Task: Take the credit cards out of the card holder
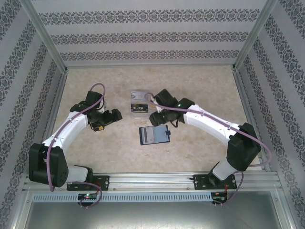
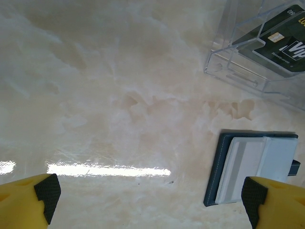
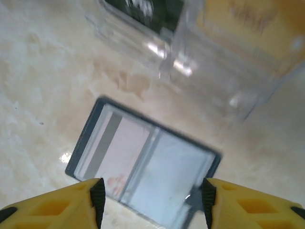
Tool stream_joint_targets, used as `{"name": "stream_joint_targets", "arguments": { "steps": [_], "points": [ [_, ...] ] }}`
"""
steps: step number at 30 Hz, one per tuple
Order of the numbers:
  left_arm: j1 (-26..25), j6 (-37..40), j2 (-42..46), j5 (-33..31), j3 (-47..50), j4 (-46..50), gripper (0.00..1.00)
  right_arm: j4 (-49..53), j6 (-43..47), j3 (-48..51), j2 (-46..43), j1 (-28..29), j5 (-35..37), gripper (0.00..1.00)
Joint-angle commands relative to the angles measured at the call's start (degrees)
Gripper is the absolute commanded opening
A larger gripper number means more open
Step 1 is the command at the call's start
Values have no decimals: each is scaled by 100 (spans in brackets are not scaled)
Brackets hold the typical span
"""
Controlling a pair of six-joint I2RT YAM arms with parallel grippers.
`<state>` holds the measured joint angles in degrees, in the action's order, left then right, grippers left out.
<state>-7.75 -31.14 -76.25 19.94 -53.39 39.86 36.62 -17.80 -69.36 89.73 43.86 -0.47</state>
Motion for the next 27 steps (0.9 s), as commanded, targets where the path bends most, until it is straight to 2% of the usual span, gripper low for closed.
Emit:
{"name": "stream_joint_targets", "arguments": {
  "steps": [1, 4, 7, 12, 27],
  "points": [
    [63, -200, 102, 215, 108, -195, 100, -570, -1800, 563, -190, 282, 256, 59],
    [54, -285, 90, 332, 162, -281, 99, -754, -2371, 769, 30, 465, 206, 58],
    [61, -341, 91, 411, 196, -311, 100, -723, -2689, 762, 321, 595, 318, 56],
    [40, -449, 101, 586, 265, -389, 99, -944, -2990, 868, 591, 615, 116, 52],
    [-281, -983, -125, 1028, 531, -1038, 100, -639, -2878, 714, 1377, 590, 30, 45]
  ]
}}
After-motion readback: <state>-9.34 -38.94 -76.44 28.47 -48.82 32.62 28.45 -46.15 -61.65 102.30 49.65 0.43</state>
